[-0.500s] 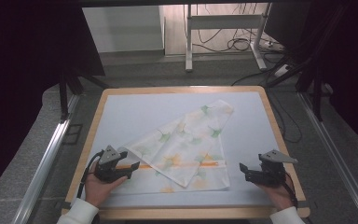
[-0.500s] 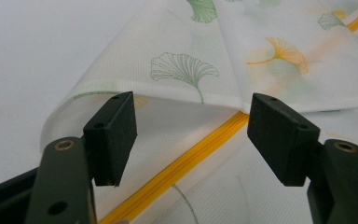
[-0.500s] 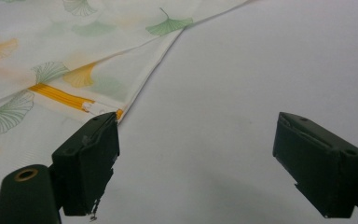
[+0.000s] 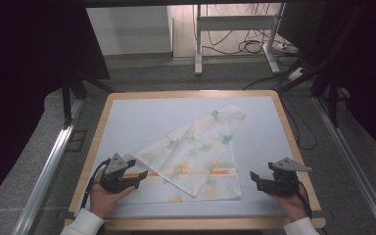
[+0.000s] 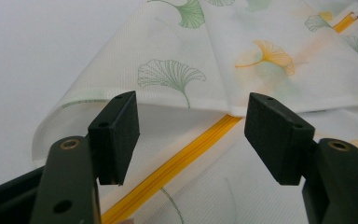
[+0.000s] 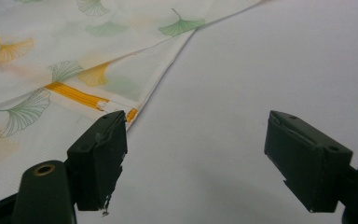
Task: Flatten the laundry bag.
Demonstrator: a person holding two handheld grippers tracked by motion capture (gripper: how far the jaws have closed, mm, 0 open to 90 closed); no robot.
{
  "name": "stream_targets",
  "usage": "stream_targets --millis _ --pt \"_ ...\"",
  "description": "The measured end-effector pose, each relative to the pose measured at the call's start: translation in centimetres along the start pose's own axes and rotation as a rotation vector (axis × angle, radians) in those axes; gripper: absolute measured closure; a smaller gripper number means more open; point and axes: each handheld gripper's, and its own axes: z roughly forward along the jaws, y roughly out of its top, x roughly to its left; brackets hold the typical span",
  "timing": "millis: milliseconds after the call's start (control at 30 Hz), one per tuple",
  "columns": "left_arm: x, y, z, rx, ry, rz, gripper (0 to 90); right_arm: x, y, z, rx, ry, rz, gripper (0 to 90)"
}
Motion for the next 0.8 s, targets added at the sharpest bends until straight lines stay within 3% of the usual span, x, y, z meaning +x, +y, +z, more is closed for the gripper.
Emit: stream_targets --millis 300,567,733,767,800 --pt "-0.2 0.1 -0.2 -0.005 -0.003 0.016 34.8 0.6 0.2 -0.1 0.003 0.03 -0.023 29.9" --pt "-0.5 0.5 -0.3 -0.012 0.005 0.055 34.8 0.9 0.3 -0.1 0.008 0.052 -0.044 40.4" --pt "-0.5 0.8 -0.4 -0.016 -0.002 0.052 34.4 1.2 0.5 -0.3 -0.003 0.054 -0.062 52.7" --pt "-0.5 0.9 -0.4 -0.012 -0.005 0.053 34.1 1.4 0.7 -0.6 -0.017 0.063 -0.073 60.8" --pt "-0.5 0.9 -0.4 -0.009 -0.005 0.056 34.1 1.4 0.7 -0.6 -0.017 0.063 -0.073 60.8"
